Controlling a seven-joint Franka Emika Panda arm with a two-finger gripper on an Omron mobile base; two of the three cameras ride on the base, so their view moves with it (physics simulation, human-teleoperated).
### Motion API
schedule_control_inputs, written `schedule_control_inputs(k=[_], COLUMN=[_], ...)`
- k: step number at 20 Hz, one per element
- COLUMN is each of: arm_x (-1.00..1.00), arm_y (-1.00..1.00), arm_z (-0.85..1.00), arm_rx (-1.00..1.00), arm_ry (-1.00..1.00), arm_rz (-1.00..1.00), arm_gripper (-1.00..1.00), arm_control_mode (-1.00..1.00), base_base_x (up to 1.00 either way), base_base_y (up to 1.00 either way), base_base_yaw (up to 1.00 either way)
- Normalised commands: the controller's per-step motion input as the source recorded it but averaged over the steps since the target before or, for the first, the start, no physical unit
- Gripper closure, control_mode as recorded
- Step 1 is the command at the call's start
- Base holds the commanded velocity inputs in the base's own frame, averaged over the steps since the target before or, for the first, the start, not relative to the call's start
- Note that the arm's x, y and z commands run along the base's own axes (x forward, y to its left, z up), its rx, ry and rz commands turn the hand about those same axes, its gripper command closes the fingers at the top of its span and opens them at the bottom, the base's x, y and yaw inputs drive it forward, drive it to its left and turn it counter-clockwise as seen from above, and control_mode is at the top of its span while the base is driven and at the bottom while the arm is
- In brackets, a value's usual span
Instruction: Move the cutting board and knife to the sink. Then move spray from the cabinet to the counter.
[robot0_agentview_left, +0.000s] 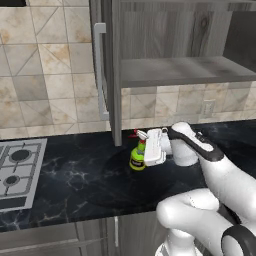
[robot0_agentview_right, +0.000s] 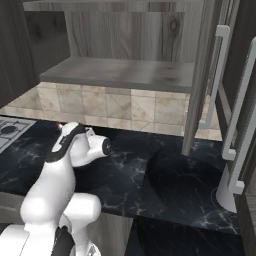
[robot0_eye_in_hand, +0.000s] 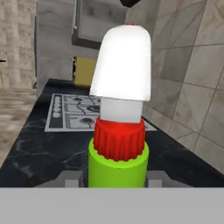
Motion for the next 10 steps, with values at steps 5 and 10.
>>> schedule_control_inputs(k=[5,10], arm_x=[0.4,0.46], arm_y=[0.23,0.21], arm_z=[-0.44,-0.37], arm_rx=[-0.03,-0.02], arm_ry=[-0.04,0.0], arm_rz=[0.11,0.08], arm_gripper=[1.0,1.0], arm_control_mode=[-1.0,-1.0], base_base_x=[0.0,0.0], base_base_y=[0.0,0.0], base_base_yaw=[0.0,0.0])
